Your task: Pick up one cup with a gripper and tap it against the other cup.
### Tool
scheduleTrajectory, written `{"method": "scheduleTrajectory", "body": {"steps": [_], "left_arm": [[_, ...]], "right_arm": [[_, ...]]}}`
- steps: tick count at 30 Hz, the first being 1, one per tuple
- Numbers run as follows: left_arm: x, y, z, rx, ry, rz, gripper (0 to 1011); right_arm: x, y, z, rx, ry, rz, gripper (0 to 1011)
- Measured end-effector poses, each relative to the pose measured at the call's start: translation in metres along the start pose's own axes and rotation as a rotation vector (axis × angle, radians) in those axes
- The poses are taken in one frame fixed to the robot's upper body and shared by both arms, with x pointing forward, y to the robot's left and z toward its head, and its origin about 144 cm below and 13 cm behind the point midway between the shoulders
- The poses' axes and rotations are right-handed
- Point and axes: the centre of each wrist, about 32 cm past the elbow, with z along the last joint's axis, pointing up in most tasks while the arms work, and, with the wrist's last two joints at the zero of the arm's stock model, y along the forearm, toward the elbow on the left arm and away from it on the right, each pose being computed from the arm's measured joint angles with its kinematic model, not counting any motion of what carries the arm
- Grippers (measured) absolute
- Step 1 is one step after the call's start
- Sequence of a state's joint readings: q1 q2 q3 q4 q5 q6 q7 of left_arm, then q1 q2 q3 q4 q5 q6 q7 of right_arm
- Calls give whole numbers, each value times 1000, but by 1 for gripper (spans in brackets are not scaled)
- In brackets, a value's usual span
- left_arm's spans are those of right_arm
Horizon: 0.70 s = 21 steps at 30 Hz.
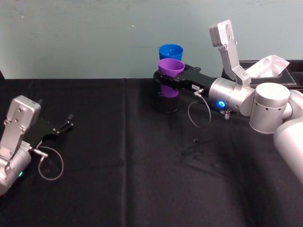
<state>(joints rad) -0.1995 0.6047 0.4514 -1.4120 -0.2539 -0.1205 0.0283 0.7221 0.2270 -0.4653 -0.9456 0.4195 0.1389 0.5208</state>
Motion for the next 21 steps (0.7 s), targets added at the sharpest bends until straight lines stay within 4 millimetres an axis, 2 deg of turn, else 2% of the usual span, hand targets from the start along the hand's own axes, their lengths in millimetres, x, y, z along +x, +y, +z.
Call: {"method": "scheduleTrajectory", "body": {"steps": [21], "left_arm": [[0,0,0,0,0,0,1000]], "right_arm": [[0,0,0,0,0,0,721]]}}
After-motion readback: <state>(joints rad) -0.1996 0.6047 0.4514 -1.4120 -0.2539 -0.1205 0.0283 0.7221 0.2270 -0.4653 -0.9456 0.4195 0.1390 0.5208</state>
